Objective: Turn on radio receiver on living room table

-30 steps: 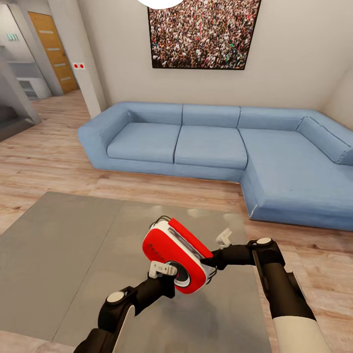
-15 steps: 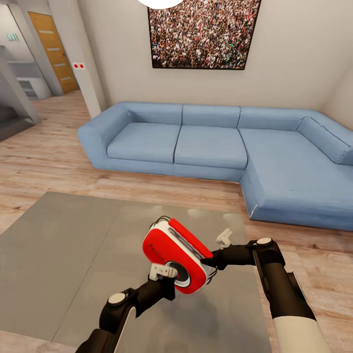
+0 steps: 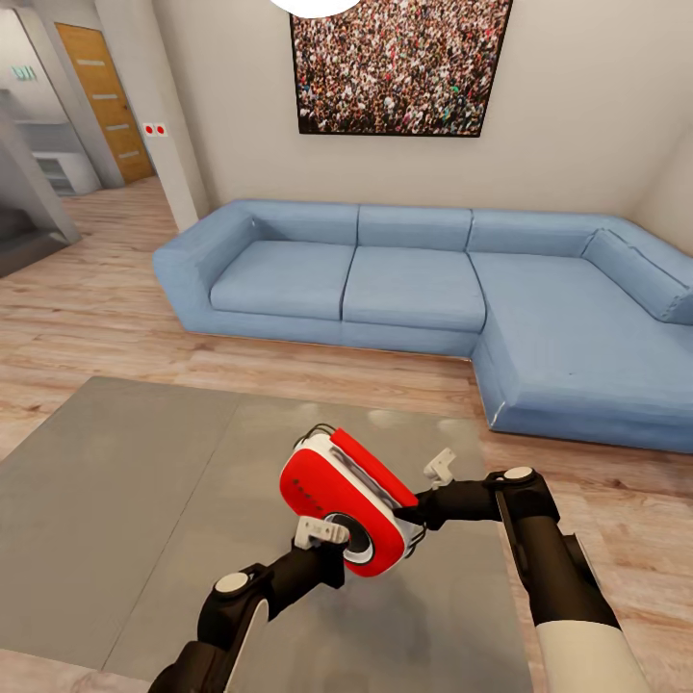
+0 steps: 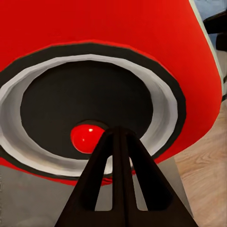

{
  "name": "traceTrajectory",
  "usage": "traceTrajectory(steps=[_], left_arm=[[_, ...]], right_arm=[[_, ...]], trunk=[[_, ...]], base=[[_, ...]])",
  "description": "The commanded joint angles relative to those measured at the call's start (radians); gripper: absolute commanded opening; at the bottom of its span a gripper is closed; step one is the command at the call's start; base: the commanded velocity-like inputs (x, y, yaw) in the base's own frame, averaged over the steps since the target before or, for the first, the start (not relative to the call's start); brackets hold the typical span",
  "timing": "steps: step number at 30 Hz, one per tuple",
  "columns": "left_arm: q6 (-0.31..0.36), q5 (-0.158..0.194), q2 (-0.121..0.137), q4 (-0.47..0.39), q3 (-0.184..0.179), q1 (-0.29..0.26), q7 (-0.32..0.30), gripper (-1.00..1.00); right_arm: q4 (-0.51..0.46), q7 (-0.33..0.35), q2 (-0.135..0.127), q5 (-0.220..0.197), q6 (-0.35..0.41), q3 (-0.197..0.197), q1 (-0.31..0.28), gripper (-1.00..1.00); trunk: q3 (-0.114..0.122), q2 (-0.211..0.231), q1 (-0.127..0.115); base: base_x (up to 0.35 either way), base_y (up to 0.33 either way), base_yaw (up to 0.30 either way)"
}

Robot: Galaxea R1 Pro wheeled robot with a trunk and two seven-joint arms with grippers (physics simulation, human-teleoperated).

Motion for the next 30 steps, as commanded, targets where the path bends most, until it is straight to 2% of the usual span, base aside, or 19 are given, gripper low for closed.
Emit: traceTrajectory(steps=[1, 5, 9, 13, 18, 27, 30], left_arm=[[0.000, 0.000, 0.000, 0.000, 0.000, -0.001, 0.000, -1.00], [0.000, 0.002, 0.000, 0.009, 0.000, -0.013, 0.000, -1.00], [-0.007, 0.005, 0.000, 0.089, 0.001, -0.044, 0.032, -1.00], [-0.063, 0.007, 0.000, 0.135, 0.001, -0.048, 0.040, -1.00], [-0.091, 0.008, 0.000, 0.185, 0.002, -0.049, 0.041, -1.00], [-0.096, 0.008, 0.000, 0.198, 0.002, -0.051, 0.040, -1.00], [-0.094, 0.008, 0.000, 0.178, 0.002, -0.051, 0.033, -1.00]], right_arm=[[0.000, 0.000, 0.000, -0.003, 0.002, 0.000, 0.000, -1.00], [0.000, 0.000, 0.000, -0.003, 0.002, 0.000, 0.000, -1.00], [0.000, 0.000, -0.003, -0.003, 0.002, -0.001, 0.000, -1.00], [0.000, 0.000, -0.004, -0.003, 0.002, 0.000, 0.000, -1.00], [0.000, 0.000, -0.003, -0.003, 0.002, 0.000, 0.000, -1.00], [0.000, -0.004, -0.005, -0.003, 0.002, 0.000, 0.000, -1.00], [0.001, -0.045, -0.005, 0.030, 0.003, -0.001, 0.000, -1.00]], trunk=[[0.000, 0.000, 0.000], [0.000, 0.000, 0.000], [0.000, 0.000, 0.000], [0.000, 0.000, 0.000], [0.000, 0.000, 0.000], [0.000, 0.000, 0.000], [0.000, 0.000, 0.000]], base=[[0.000, 0.000, 0.000], [0.000, 0.000, 0.000], [0.000, 0.000, 0.000], [0.000, 0.000, 0.000], [0.000, 0.000, 0.000], [0.000, 0.000, 0.000], [0.000, 0.000, 0.000]])
